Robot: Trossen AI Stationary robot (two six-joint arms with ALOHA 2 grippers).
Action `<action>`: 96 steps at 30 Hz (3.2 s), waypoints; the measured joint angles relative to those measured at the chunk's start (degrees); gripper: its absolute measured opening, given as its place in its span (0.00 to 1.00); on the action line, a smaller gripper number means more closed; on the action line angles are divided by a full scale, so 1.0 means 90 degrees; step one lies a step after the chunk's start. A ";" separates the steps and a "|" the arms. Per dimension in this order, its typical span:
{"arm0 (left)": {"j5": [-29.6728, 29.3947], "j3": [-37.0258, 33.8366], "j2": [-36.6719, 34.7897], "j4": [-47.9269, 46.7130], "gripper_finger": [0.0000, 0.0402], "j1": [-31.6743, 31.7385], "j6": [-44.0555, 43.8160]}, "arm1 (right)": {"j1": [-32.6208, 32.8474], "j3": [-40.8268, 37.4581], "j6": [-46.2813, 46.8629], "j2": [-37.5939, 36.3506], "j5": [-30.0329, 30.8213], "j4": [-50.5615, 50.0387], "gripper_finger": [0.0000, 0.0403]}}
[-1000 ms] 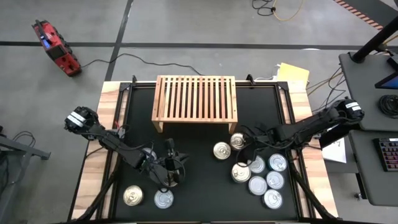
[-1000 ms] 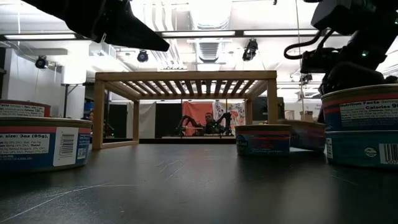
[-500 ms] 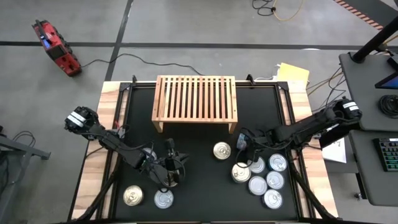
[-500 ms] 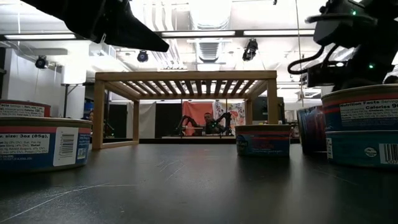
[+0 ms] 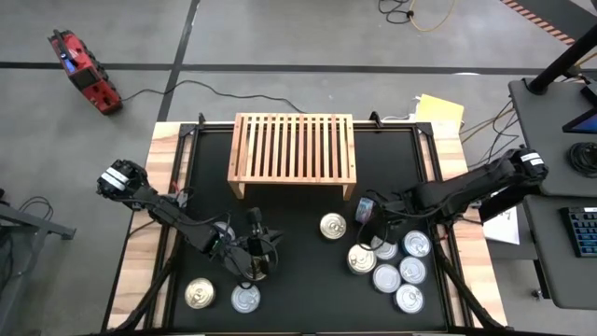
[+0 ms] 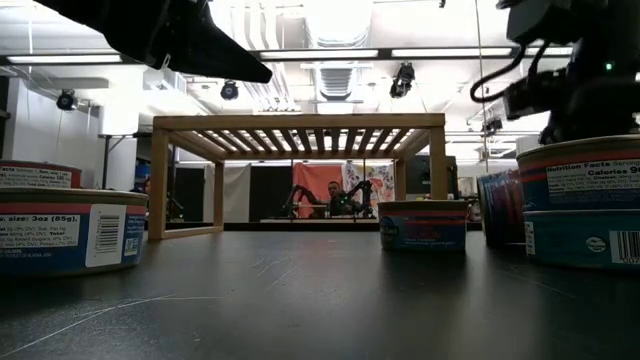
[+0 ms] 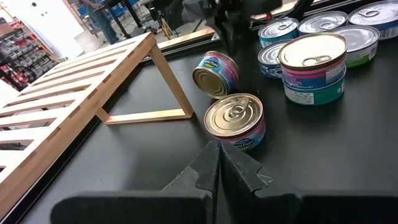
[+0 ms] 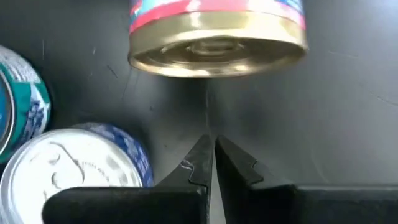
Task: Stack canned seafood by type on shelf
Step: Put the blue and pink tuna can on the shelf
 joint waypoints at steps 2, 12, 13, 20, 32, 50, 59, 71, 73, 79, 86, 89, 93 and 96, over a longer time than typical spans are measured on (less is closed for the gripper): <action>0.0000 0.0000 0.0000 0.0000 0.00 0.0001 0.0022 | 0.0000 0.0230 -0.0090 -0.0002 0.0002 -0.0291 0.03; 0.0004 0.0053 -0.0154 -0.0198 0.00 -0.0160 0.0031 | -0.0011 0.1184 -0.2803 0.0003 0.0056 -0.1482 0.03; 0.0006 0.0093 -0.0241 -0.0285 0.00 -0.0210 0.0029 | -0.0015 0.1307 -0.2922 0.0003 0.0303 -0.1493 0.03; -0.0002 0.0121 -0.0879 -0.0969 0.00 -0.0316 0.0080 | -0.0022 0.2117 -0.4284 0.0326 0.1502 -0.1475 0.04; 0.0000 0.0110 -0.1188 -0.1310 0.00 -0.0316 0.0160 | -0.0129 0.3228 -0.6224 0.1982 0.1633 -0.1683 0.43; 0.0002 0.0109 -0.1190 -0.1337 0.00 -0.0304 0.0107 | -0.0126 0.3498 -0.8175 0.2868 0.1117 -0.2355 0.59; 0.0002 0.0109 -0.1190 -0.1332 0.00 -0.0304 0.0116 | -0.0155 0.3493 -0.8692 0.3341 0.0955 -0.2231 0.61; 0.0002 0.0109 -0.1190 -0.1346 0.00 -0.0304 0.0121 | -0.0326 0.3493 -0.8835 0.3735 0.0638 -0.1931 0.52; 0.0003 0.0109 -0.1190 -0.1350 0.00 -0.0304 0.0121 | -0.0346 0.3496 -0.8791 0.3802 0.0642 -0.1925 0.50; 0.0005 0.0109 -0.1190 -0.1372 0.00 -0.0304 0.0121 | -0.0403 0.3505 -0.8616 0.3923 0.0620 -0.1806 0.51; 0.0005 0.0109 -0.1190 -0.1377 0.00 -0.0304 0.0121 | -0.0507 0.3481 -0.7906 0.3942 0.0568 -0.1630 0.54; 0.0005 0.0109 -0.1190 -0.1377 0.00 -0.0304 0.0121 | -0.0517 0.3481 -0.7775 0.3942 0.0578 -0.1610 0.54; 0.0007 0.0109 -0.1190 -0.1377 0.00 -0.0304 0.0107 | -0.0517 0.3481 -0.7649 0.3942 0.0599 -0.1611 0.54; 0.0007 0.0109 -0.1190 -0.1379 0.00 -0.0304 0.0102 | -0.0515 0.3476 -0.7644 0.3939 0.0604 -0.1616 0.54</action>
